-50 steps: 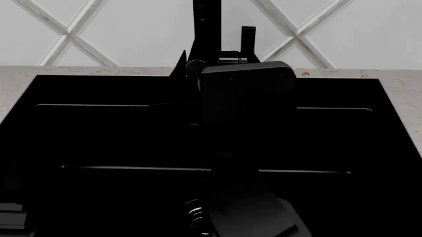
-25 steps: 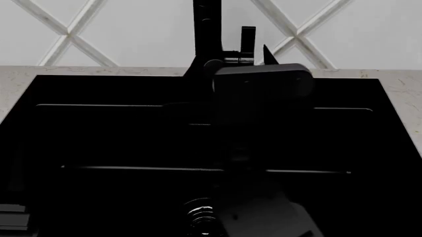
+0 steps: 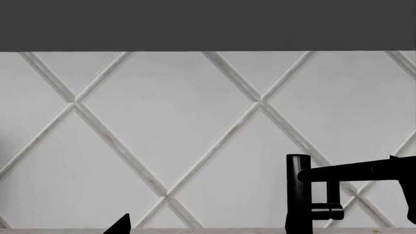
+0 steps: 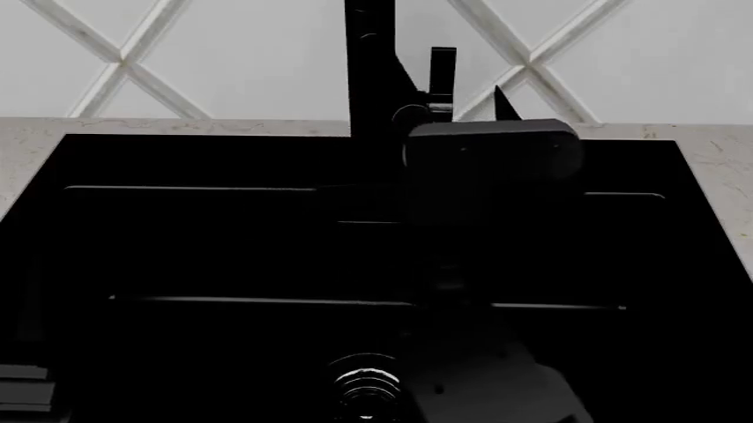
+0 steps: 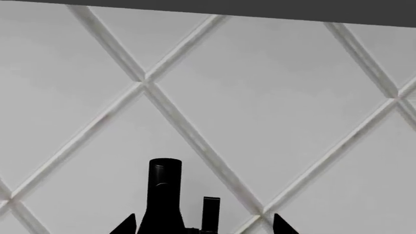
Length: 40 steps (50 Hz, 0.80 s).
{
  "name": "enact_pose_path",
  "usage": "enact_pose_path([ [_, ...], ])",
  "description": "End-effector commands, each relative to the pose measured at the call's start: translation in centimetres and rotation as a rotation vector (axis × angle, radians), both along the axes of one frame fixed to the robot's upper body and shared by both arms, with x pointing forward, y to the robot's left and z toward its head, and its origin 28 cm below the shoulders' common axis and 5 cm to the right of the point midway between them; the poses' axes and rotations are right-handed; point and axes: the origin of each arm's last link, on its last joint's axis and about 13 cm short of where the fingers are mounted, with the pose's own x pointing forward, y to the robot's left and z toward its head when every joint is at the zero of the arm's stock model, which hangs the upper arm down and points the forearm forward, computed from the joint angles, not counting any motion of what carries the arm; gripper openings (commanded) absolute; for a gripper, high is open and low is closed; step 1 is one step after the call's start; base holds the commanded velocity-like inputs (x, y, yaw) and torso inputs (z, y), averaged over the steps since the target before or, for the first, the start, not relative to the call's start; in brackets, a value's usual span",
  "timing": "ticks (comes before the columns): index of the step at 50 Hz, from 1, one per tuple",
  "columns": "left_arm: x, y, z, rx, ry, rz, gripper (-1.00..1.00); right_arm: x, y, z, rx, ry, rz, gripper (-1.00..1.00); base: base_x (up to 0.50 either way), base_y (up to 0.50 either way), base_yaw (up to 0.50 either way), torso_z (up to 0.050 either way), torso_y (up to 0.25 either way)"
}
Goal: Turn the sink spout to the right.
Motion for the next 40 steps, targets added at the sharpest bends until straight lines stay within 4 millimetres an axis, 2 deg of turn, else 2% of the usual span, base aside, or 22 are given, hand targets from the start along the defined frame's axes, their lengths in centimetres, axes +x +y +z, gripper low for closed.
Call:
enact_pose_path([
  [1,0.0,0.0,-0.1,0.002,0.000,-0.002,1.00,0.2,-0.5,0.0,-0.003,-0.001,-0.024,1.00,0.00,0.00,0.00,0.000,0.000],
  [40,0.1,-0.1,-0.2,0.013,0.005,-0.001,1.00,0.6,-2.4,0.2,-0.023,0.002,-0.093,1.00,0.00,0.00,0.00,0.000,0.000],
])
